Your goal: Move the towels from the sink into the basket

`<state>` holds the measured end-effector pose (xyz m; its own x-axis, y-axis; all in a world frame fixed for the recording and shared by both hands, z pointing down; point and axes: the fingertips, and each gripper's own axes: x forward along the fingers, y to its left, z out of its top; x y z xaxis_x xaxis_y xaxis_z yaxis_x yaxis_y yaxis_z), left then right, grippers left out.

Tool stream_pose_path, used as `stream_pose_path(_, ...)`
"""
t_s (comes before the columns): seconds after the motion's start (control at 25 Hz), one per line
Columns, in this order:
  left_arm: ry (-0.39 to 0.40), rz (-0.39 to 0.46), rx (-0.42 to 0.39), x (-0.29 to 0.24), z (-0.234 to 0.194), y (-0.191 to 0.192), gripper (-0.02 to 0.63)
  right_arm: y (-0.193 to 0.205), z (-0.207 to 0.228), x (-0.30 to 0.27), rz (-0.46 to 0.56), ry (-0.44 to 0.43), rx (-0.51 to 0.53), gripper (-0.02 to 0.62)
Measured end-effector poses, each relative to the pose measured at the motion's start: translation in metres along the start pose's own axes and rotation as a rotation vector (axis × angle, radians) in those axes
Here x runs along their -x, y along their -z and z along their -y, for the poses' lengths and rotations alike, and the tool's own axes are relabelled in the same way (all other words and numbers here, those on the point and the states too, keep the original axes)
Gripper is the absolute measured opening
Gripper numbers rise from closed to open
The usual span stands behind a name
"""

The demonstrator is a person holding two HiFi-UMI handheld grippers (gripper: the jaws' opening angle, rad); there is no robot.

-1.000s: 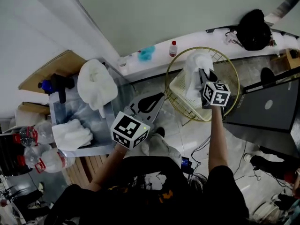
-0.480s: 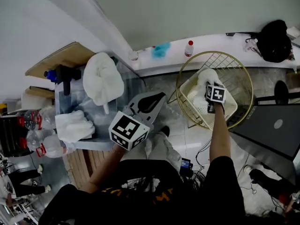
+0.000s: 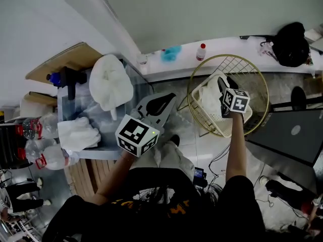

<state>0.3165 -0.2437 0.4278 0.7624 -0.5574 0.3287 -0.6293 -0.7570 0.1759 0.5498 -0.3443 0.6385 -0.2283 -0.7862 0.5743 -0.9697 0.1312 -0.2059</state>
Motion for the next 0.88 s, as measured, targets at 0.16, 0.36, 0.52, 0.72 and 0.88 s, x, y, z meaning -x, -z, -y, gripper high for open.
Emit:
stream_pose_path(0.16, -0.015, 0.031, 0.005, 0.018, -0.004, -0.005, 0.011, -0.042, -0.054, 0.036, 0.128, -0.067, 0.032, 0.143)
stream_pose_path(0.36, -0.052, 0.075, 0.013, 0.055, -0.016, -0.008, 0.011, -0.084, -0.135, 0.081, 0.264, -0.168, 0.077, 0.137)
stream_pose_path(0.52, -0.087, 0.099, 0.024, 0.097, -0.031, -0.003, 0.011, -0.101, -0.207, 0.109, 0.331, -0.225, 0.141, 0.135)
stream_pose_path(0.72, -0.128, 0.117, 0.048, 0.156, -0.058, 0.008, 0.011, -0.106, -0.302, 0.122, 0.359, -0.296, 0.204, 0.135)
stream_pose_path(0.88, -0.170, 0.127, 0.070, 0.207, -0.089, 0.024, 0.011, -0.101, -0.376, 0.107, 0.346, -0.354, 0.226, 0.135)
